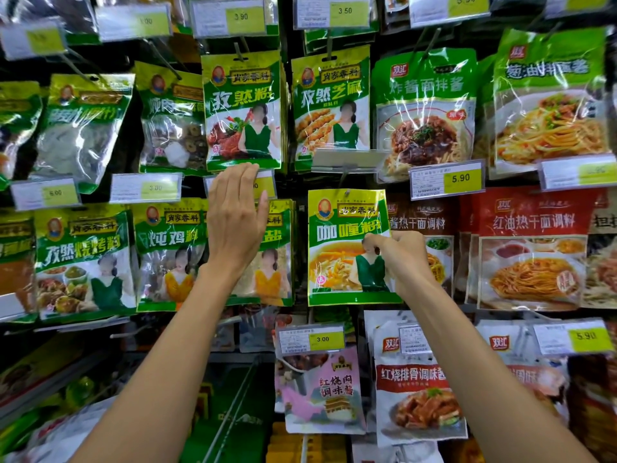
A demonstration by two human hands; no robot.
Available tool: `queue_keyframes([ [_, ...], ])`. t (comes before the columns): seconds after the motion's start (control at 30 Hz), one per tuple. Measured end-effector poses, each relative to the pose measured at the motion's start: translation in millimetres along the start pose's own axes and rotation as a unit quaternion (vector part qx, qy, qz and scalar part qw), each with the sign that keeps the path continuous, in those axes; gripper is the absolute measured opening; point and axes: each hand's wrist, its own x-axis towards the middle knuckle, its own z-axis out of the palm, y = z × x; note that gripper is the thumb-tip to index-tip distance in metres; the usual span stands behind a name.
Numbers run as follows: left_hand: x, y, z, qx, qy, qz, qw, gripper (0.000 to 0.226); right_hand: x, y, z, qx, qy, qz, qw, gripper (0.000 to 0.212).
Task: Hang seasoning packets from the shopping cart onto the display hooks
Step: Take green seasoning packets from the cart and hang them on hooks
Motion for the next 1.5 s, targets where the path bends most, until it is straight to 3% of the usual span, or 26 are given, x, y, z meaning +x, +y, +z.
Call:
queue_keyframes([
  [0.1,0,1,-1,-0.001,-0.002,-0.001,1.0,0.038,7,0,4,-0.03,0.009,-0.009,0.999,0.045],
  [0.27,1,2,-1,-0.005,-0.009,-0.005,1.0,0.038,24,12,13,-0.095,0.02,-0.027,0.995,0.018],
  [0.43,0,2,-1,-0.002,-0.012,-0.003,1.0,0.038,43,25,21,-0.123,0.05,-0.038,0.99,0.014],
  [0.67,0,2,-2,0.0,-0.026,-0.005,1.0,0.04,49,34,15,-0.191,0.018,-0.049,0.98,0.033],
  [0.8,-7,12,-9,0.003,0.002,-0.006,1.0,0.038,25,26,-6,-0.206,0.012,-0.096,0.974,0.025],
  [0.9,-30,47,-15,-0.042,0.025,0.008,0.999,0.032,-6,25,-40,-0.205,0.008,-0.152,0.967,0.025],
  [1.03,-80,137,-19,-0.194,-0.053,-0.006,0.979,0.027,-58,41,-110,-0.209,0.034,-0.193,0.958,0.02],
  [1.13,-120,225,-27,-0.348,-0.149,-0.082,0.922,0.028,-103,64,-175,-0.226,0.082,-0.152,0.959,0.023],
  [1.27,-184,341,-40,-0.501,-0.298,-0.165,0.795,0.032,-171,110,-277,-0.259,0.166,-0.081,0.948,0.022],
  [1.4,-261,444,-56,-0.584,-0.435,-0.16,0.666,0.026,-246,172,-374,-0.317,0.252,0.069,0.912,0.023],
  [1.5,-321,510,-67,-0.587,-0.544,-0.129,0.585,0.021,-306,218,-431,-0.342,0.314,0.177,0.867,0.021],
])
